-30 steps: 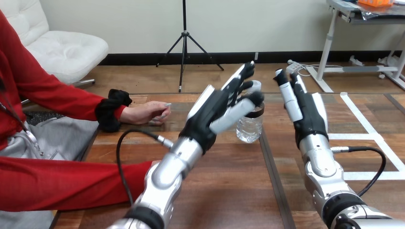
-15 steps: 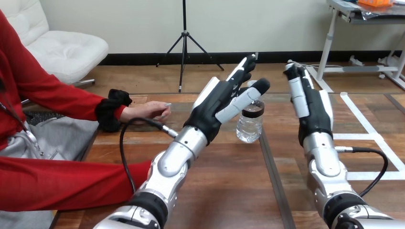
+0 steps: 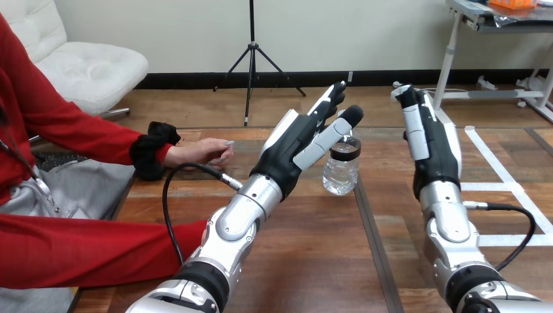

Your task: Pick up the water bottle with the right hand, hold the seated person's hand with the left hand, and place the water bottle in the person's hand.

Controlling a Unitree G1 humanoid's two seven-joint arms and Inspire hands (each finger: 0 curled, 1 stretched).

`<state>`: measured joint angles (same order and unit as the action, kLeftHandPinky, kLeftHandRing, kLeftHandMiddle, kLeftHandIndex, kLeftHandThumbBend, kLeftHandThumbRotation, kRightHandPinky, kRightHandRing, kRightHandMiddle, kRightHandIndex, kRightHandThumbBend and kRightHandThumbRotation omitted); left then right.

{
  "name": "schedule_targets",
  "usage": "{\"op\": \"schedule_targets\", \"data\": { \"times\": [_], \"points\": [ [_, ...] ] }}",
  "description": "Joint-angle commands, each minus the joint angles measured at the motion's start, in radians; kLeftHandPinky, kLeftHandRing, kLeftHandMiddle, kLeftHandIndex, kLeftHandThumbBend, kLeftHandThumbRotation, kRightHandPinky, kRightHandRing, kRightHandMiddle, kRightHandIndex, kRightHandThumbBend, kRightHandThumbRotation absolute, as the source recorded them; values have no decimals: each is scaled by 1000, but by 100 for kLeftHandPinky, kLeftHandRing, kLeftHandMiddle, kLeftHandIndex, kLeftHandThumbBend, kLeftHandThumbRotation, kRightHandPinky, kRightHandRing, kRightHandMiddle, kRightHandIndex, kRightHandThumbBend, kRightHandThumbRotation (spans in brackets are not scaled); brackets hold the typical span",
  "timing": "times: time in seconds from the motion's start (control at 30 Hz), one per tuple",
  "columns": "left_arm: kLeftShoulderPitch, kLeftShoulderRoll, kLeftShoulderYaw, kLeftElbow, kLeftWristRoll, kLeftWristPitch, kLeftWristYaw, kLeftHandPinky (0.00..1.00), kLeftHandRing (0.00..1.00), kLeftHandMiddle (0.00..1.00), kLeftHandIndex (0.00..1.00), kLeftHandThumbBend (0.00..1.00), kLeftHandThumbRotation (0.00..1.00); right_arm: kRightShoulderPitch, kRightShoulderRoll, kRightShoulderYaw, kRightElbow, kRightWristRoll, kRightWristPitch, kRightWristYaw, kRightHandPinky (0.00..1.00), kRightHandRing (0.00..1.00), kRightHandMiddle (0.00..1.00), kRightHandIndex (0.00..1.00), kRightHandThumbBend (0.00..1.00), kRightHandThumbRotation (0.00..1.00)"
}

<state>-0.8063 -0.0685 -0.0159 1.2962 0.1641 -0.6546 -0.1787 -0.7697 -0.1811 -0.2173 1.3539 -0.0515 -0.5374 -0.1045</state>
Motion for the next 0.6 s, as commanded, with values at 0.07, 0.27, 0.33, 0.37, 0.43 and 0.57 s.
{"op": "schedule_targets", "data": {
  "times": [0.07,0.27,0.33,0.37,0.43,0.57],
  "points": [
    [-89,2,30,7,-29,0,-12,96,100,100,100,100,95,-20,-31,-24,-33,24,-32,12,100,100,99,100,100,100],
    [-93,8,38,11,-31,16,-15,98,100,100,100,100,96,-16,-37,-33,-33,33,-29,30,100,100,100,100,98,100],
    [-93,9,41,12,-32,18,-18,99,100,100,100,100,97,-14,-40,-32,-33,30,-28,27,100,100,100,100,97,100],
    [-94,11,44,12,-33,21,-17,99,100,100,100,100,97,-14,-41,-33,-32,30,-25,29,100,100,100,100,97,100],
    [-94,12,47,13,-33,25,-17,100,100,100,100,100,97,-13,-43,-35,-32,31,-22,32,100,100,100,100,97,100],
    [-96,21,50,16,-29,37,-6,100,100,100,100,100,97,-9,-49,-36,-32,30,-15,43,100,100,100,100,97,100]
  ]
}}
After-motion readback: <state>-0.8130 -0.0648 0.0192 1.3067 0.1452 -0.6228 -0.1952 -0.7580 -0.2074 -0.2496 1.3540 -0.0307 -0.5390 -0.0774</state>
